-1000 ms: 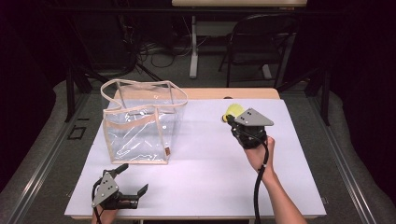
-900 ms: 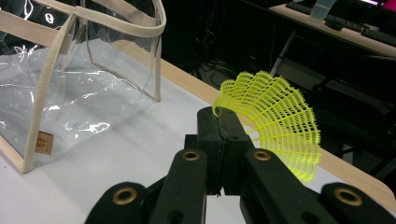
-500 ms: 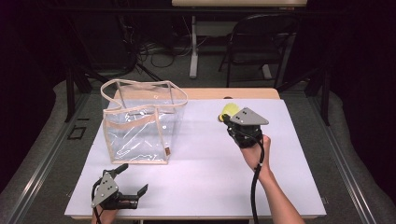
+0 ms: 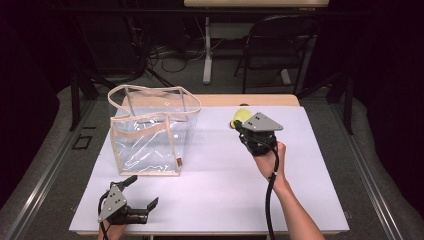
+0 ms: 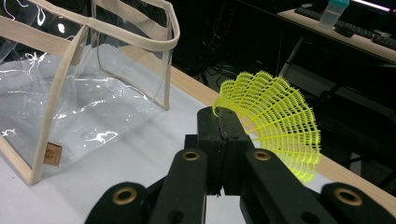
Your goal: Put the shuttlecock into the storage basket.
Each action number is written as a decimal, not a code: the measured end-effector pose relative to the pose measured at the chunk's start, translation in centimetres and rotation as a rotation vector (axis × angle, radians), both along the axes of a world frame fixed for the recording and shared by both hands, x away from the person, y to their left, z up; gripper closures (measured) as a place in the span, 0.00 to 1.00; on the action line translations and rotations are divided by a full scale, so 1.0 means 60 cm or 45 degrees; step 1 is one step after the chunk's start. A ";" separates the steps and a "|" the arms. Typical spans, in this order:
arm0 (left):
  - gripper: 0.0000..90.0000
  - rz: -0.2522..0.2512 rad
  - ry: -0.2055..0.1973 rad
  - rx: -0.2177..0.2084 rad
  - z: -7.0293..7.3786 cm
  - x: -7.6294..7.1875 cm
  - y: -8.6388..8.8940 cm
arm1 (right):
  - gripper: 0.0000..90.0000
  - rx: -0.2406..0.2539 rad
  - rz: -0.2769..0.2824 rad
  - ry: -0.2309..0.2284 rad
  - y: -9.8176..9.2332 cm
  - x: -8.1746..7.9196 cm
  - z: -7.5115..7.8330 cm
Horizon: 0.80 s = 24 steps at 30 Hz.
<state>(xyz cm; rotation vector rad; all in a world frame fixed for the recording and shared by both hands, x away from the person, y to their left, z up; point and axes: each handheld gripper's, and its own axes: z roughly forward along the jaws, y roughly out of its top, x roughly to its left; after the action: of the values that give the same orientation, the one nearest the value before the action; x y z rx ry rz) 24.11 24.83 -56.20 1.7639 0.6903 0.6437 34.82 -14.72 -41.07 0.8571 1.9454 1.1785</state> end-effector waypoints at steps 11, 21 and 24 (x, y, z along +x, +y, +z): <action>0.00 0.001 0.000 -0.001 0.000 0.000 0.000 | 1.00 0.009 0.011 -0.006 0.011 0.008 0.007; 0.00 0.001 0.000 -0.003 0.000 0.000 0.001 | 1.00 0.004 0.020 -0.018 0.022 0.016 0.017; 0.00 0.001 0.001 -0.003 0.000 0.000 0.001 | 1.00 0.004 0.023 -0.020 0.024 0.018 0.020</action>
<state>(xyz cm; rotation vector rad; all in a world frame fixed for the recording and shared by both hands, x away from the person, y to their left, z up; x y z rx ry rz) 24.14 24.87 -56.22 1.7620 0.6917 0.6425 35.90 -13.27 -39.87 0.8310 1.9428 1.1955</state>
